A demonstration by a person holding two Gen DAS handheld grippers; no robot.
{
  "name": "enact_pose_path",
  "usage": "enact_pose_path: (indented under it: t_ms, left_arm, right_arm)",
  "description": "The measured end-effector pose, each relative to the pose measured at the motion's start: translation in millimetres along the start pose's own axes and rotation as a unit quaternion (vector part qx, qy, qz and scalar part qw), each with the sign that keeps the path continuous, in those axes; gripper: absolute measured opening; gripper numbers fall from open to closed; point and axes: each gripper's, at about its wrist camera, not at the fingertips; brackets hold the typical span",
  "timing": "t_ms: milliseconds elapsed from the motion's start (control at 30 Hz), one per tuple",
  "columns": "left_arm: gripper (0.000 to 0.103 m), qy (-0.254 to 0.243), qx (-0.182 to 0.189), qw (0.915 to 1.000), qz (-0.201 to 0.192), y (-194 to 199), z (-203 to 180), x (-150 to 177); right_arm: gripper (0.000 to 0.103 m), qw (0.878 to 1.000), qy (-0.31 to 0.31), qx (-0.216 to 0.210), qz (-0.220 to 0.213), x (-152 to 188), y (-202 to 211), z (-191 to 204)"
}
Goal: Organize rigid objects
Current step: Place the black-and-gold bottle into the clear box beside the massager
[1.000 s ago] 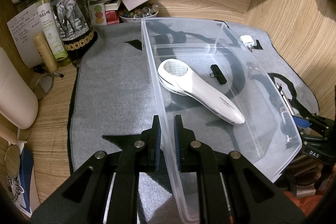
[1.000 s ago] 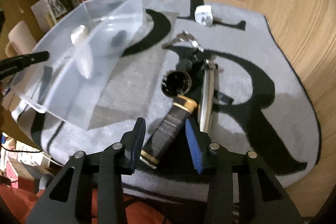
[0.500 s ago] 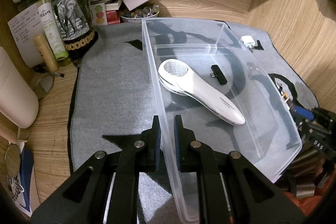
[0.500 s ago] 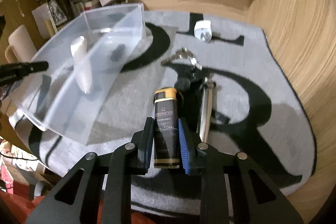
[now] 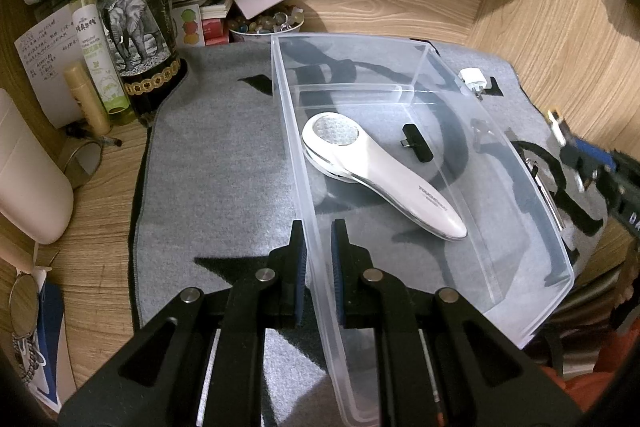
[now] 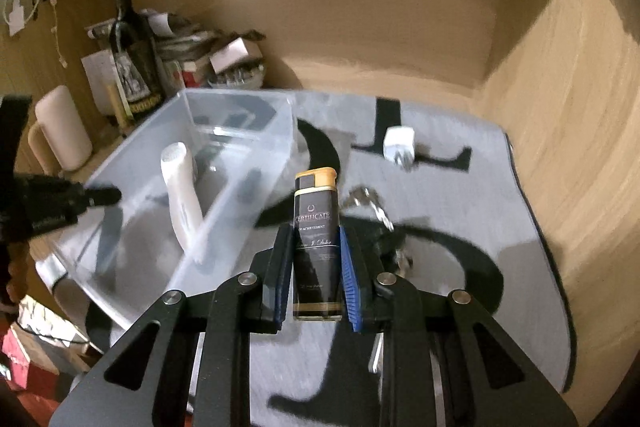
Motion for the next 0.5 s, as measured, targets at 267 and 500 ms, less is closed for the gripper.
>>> enact_pose_path:
  t_ms: [267, 500]
  left_arm:
    - [0.011, 0.006, 0.002, 1.0, 0.002, -1.0, 0.3, 0.4]
    - [0.011, 0.011, 0.002, 0.9999, 0.004, -0.8, -0.7, 0.5]
  right_arm:
    - [0.021, 0.999, 0.026, -0.032, -0.035, -33.3, 2.4, 12.9]
    - [0.021, 0.995, 0.067, -0.063, -0.04, -58.1, -9.4, 35.6]
Point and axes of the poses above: each gripper's, at about its wrist camera, not at the fingertips, and y roughly against the way its jaws point, z to its left, x to its underside, and after that the axes turned 14 degrees about z, right-handed
